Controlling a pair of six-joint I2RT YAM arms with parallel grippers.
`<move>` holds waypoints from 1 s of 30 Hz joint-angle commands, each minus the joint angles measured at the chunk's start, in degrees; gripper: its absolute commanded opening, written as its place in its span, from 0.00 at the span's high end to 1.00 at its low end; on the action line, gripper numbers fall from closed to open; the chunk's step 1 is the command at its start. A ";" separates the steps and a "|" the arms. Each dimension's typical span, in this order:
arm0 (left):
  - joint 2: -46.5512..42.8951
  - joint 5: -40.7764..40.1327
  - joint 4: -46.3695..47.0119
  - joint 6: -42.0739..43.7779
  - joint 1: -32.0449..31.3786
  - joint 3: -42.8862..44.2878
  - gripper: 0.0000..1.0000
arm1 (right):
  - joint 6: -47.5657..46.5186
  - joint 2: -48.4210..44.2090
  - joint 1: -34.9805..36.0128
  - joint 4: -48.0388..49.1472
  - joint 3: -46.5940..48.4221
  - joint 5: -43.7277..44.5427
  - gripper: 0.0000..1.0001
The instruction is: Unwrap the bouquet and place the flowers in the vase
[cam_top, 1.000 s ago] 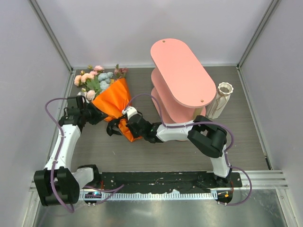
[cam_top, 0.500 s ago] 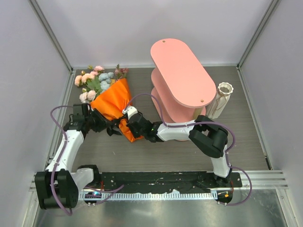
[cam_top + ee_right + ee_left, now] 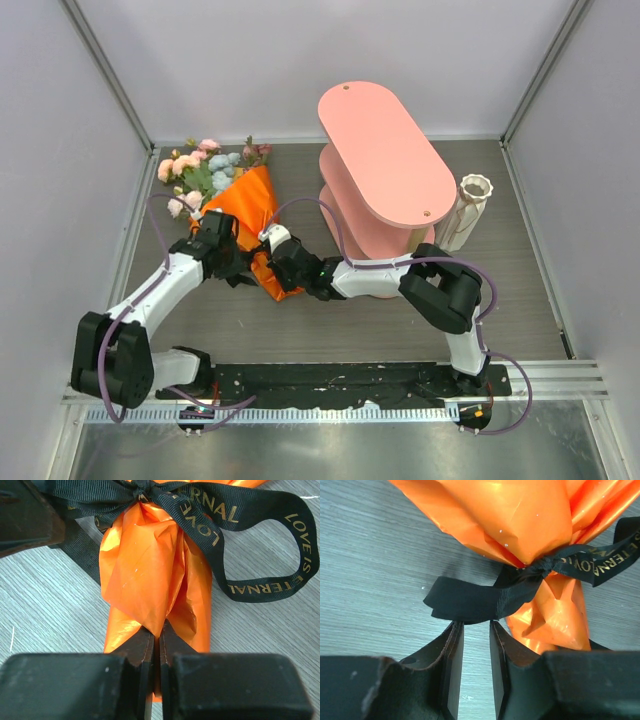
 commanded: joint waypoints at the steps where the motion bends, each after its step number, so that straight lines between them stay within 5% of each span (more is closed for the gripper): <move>1: 3.03 -5.12 -0.47 2.45 -1.82 3.10 0.70 | 0.30 -3.41 -0.15 0.94 -0.19 -0.25 0.99; 30: 9.72 -6.62 4.71 3.33 -4.29 5.21 0.58 | 1.36 -2.71 -0.15 2.61 -0.90 -2.36 0.99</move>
